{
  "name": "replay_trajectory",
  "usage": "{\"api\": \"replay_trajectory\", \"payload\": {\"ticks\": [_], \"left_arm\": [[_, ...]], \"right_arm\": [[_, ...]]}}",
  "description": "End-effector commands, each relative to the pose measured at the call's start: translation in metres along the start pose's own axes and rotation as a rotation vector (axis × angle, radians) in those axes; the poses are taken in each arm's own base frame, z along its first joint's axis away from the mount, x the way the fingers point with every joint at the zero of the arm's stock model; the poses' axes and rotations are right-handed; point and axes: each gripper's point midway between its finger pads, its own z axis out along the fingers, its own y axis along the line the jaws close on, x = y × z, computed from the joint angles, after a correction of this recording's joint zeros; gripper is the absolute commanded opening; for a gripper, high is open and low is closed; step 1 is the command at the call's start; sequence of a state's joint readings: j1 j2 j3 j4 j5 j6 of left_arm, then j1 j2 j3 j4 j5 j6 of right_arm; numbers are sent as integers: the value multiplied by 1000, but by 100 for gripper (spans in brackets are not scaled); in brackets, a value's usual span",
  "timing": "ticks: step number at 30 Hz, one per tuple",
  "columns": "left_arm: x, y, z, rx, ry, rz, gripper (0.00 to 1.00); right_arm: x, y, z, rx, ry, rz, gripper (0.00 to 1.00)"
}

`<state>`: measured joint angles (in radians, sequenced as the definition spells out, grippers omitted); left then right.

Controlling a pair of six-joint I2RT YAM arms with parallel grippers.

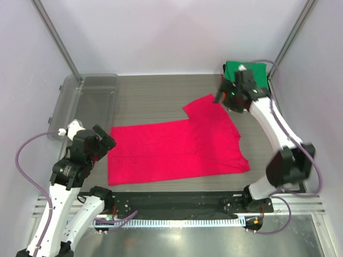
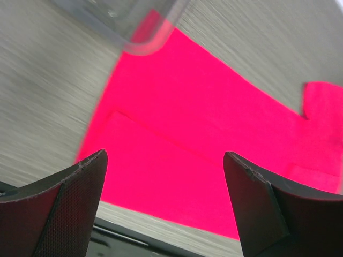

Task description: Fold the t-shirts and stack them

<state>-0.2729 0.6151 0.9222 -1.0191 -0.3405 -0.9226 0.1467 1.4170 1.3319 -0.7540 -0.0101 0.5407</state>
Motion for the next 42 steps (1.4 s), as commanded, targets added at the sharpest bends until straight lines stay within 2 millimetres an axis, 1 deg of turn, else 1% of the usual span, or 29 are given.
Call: {"api": "replay_trajectory", "payload": {"ticks": [1,2,4,5,6,7,8,9,10,11,12,13,15,17,21,25,27,28,30,31,33,34,35,37,38,39,40,41,42], "left_arm": [[-27,5,3,-28,-116,192,89],[-24,6,6,-28,-110,210,89],[-23,8,10,-28,-121,228,89],[-27,10,7,-31,-145,219,89],[-28,11,5,-28,-151,222,89],[-31,9,4,-17,-170,216,89],[-32,11,3,-14,-186,204,89],[-33,12,2,-18,-196,196,89],[-33,13,1,-17,-195,194,89],[-33,13,1,-17,-195,194,88],[-33,13,1,-16,-194,198,88],[-34,13,1,-21,-196,198,87],[-32,14,3,-33,-185,203,87],[-31,14,6,-43,-173,205,86],[-30,14,8,-53,-163,210,85],[-30,15,7,-52,-166,207,85],[-30,16,7,-54,-168,205,85],[-30,15,7,-52,-169,207,85],[-30,16,7,-58,-169,205,85],[-30,17,7,-61,-170,206,85],[-30,18,7,-66,-171,203,84],[-30,18,7,-66,-171,203,84],[-30,18,8,-67,-168,205,84],[-30,17,7,-64,-169,204,84],[-29,18,7,-66,-167,204,84],[-29,18,8,-67,-166,204,84],[-28,17,9,-64,-159,207,84],[-27,16,11,-60,-154,213,84],[-26,13,14,-58,-145,218,84]], "right_arm": [[-26,27,54,23,7,-200,89],[-49,43,60,3,-31,-221,89],[-62,53,83,29,-36,-257,89],[-70,60,111,44,-23,-271,89],[-76,61,122,66,-30,-291,89],[-77,62,137,83,-20,-301,88],[-81,67,159,89,-11,-314,87],[-81,67,172,98,-5,-331,87],[-85,65,182,120,-15,-339,86],[-99,73,183,111,-53,-341,85],[-90,67,207,131,-29,-346,84],[-103,73,208,128,-71,-345,83],[-97,66,232,150,-61,-350,81],[-98,60,248,180,-77,-360,78],[-94,49,266,219,-86,-373,75],[-79,36,288,247,-58,-382,69],[-72,35,294,235,-41,-375,65],[-68,35,296,231,-32,-370,54],[-55,31,300,226,2,-350,40],[-52,31,300,222,9,-344,27],[-46,30,296,220,23,-339,16],[-44,31,295,211,27,-331,5],[-38,28,293,214,43,-328,1],[-47,35,277,204,20,-315,1],[-44,32,272,212,29,-313,1],[-59,41,250,198,-10,-301,1],[-63,41,241,206,-22,-296,1],[-59,34,233,231,-14,-296,1],[-65,34,220,237,-32,-294,1]]}}
